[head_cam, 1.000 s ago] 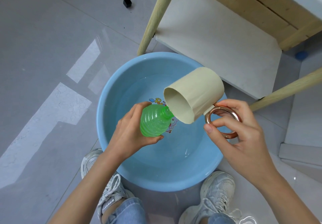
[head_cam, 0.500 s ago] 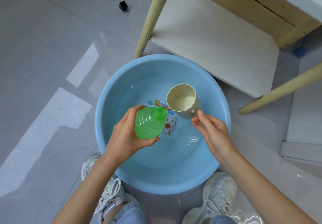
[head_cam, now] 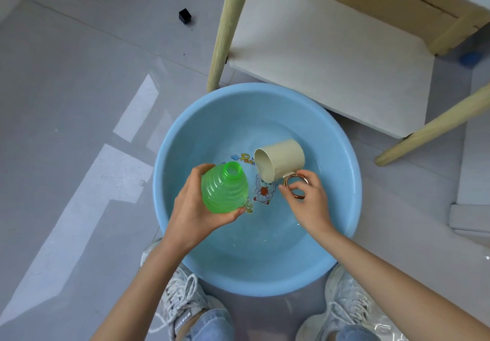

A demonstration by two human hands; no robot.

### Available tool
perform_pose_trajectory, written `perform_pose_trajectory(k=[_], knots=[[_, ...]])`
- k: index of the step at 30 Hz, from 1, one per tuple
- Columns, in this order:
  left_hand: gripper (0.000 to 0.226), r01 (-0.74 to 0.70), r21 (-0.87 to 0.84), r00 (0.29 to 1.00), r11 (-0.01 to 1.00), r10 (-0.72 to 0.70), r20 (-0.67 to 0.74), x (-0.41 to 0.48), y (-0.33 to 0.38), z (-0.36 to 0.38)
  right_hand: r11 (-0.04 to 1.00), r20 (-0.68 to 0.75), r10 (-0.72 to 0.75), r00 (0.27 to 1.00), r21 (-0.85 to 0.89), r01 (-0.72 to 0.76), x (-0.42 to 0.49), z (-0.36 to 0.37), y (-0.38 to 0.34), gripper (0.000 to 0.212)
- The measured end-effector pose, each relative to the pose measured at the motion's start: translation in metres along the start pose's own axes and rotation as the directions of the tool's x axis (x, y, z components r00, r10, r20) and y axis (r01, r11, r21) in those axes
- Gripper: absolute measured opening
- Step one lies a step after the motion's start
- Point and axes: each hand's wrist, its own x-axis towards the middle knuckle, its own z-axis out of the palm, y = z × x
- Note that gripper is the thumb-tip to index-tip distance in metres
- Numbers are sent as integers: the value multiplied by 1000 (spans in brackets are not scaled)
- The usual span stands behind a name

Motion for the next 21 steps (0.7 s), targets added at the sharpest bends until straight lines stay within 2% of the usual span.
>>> perform_pose_trajectory(k=[3, 8, 13, 17, 21], knots=[[82, -11, 9, 1000, 1000, 11, -4, 0, 2, -2, 980, 22, -82, 996, -178, 85, 1, 3, 9, 18], [81, -19, 26, 1000, 999, 19, 7, 1, 6, -3, 939, 39, -83, 996, -331, 91, 3, 6, 13, 21], [82, -23, 33, 1000, 999, 22, 8, 3, 11, -2, 909, 56, -69, 996, -408, 86, 3, 2, 11, 27], [81, -30, 47, 1000, 998, 29, 2, 2, 19, -3, 886, 61, -117, 991, -445, 132, -3, -10, -4, 27], [77, -28, 34, 1000, 999, 28, -12, 0, 33, -6, 914, 69, -161, 985, -367, 175, -4, -28, -18, 23]])
